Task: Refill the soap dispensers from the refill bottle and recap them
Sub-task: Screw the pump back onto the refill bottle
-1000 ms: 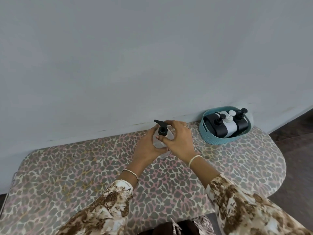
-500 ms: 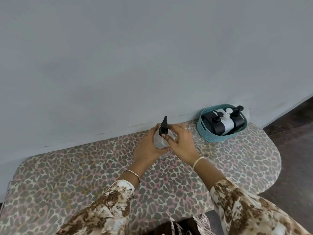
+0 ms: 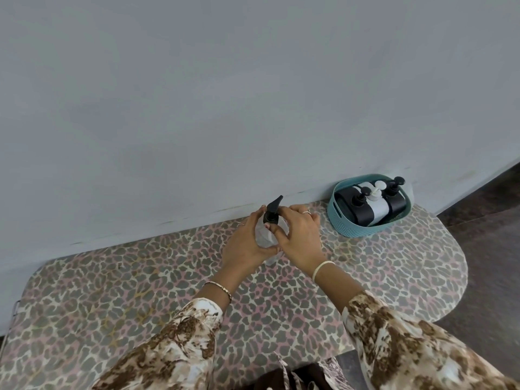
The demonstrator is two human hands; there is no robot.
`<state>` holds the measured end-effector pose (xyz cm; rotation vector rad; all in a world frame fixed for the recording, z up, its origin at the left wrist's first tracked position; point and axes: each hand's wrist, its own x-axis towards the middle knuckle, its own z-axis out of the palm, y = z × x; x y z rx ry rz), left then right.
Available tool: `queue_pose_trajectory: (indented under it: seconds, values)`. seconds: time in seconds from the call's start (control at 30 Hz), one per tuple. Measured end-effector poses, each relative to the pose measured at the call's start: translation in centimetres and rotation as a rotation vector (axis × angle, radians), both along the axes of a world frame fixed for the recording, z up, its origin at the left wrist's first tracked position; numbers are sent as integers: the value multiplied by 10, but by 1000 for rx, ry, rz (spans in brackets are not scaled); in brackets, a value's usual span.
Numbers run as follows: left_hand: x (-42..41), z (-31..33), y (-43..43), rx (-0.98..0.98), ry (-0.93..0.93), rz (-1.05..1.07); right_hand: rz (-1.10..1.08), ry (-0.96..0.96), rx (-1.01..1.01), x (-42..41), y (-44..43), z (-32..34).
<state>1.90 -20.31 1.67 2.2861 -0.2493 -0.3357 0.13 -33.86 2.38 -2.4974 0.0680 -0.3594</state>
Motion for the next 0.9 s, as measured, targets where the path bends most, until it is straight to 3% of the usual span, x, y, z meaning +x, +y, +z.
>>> queue_pose_trajectory:
  seconds: [0.27, 0.6, 0.9]
  values:
    - [-1, -1, -2, 112, -59, 17, -123, -42, -113, -5, 10, 2]
    - [19, 1, 6, 88, 90, -163, -195, 234, 349, -20, 4, -7]
    - [40, 3, 15, 190, 28, -356, -40, 287, 388, -15, -24, -1]
